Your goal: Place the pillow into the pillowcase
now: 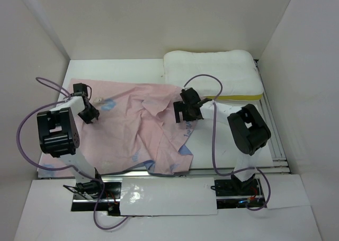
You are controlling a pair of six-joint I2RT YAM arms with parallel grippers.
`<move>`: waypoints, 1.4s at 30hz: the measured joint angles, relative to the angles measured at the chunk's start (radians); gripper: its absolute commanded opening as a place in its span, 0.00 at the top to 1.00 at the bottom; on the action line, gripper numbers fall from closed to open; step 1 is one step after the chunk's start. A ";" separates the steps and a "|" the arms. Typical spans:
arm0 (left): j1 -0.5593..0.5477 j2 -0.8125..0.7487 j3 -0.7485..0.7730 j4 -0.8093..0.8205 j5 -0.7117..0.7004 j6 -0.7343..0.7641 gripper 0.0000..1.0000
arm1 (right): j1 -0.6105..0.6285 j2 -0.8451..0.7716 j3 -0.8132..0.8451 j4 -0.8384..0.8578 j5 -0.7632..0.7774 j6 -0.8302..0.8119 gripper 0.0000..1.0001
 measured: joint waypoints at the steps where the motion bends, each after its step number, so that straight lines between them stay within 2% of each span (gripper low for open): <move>1: -0.007 0.008 0.015 -0.027 -0.044 -0.008 0.53 | 0.000 0.001 0.001 0.003 -0.006 -0.003 0.00; 3: -0.019 0.034 0.050 -0.079 -0.109 -0.032 0.47 | 0.000 0.001 0.002 0.004 -0.011 -0.007 0.00; 7: -0.003 0.064 0.103 -0.179 -0.222 -0.091 0.42 | 0.000 0.000 0.002 0.007 -0.022 -0.016 0.00; 10: 0.023 0.090 0.150 -0.306 -0.332 -0.139 0.41 | 0.000 -0.010 0.000 0.006 -0.029 -0.023 0.00; 13: 0.047 0.098 0.197 -0.415 -0.383 -0.169 0.43 | 0.003 -0.045 -0.017 0.009 -0.029 -0.025 0.00; 15: 0.040 0.061 0.194 -0.404 -0.375 -0.140 0.27 | 0.007 -0.079 -0.029 0.008 -0.032 -0.026 0.00; 17: -0.026 -0.019 0.144 -0.348 -0.338 -0.081 0.11 | 0.010 -0.107 -0.030 0.010 -0.033 -0.026 0.00; 18: -0.084 -0.076 0.101 -0.293 -0.300 -0.041 0.00 | 0.011 -0.118 -0.030 0.011 -0.032 -0.027 0.00; 23: -0.463 -0.264 0.002 -0.080 -0.080 0.114 0.00 | 0.011 -0.171 -0.057 0.021 -0.032 -0.030 0.00; 25: -0.556 -0.293 -0.020 -0.023 -0.015 0.145 0.00 | 0.011 -0.183 -0.074 0.021 -0.032 -0.029 0.00; 29: -0.677 -0.301 -0.064 0.023 0.025 0.182 0.00 | 0.011 -0.200 -0.110 0.018 -0.027 -0.029 0.00; 33: -0.757 -0.219 -0.066 0.006 -0.022 0.170 0.00 | 0.011 -0.233 -0.139 0.014 -0.024 -0.029 0.00; 35: -0.774 -0.155 -0.064 -0.016 -0.069 0.147 0.06 | 0.011 -0.247 -0.145 0.015 -0.024 -0.029 0.00; 36: -0.776 -0.124 -0.061 -0.034 -0.095 0.130 0.24 | 0.011 -0.253 -0.147 0.014 -0.024 -0.029 0.00; 38: -0.771 -0.069 -0.057 -0.068 -0.137 0.098 0.44 | 0.011 -0.259 -0.152 0.018 -0.024 -0.029 0.00; 39: -0.763 -0.057 -0.044 -0.080 -0.142 0.082 0.57 | 0.011 -0.259 -0.154 0.018 -0.024 -0.029 0.00; 40: -0.756 -0.049 -0.030 -0.081 -0.163 0.071 0.84 | 0.009 -0.259 -0.154 0.017 -0.025 -0.029 0.00; 41: -0.740 -0.040 -0.019 -0.087 -0.172 0.056 0.97 | 0.007 -0.259 -0.155 0.018 -0.024 -0.029 0.00; 42: -0.724 -0.029 -0.011 -0.096 -0.182 0.047 1.00 | 0.006 -0.259 -0.156 0.018 -0.024 -0.029 0.00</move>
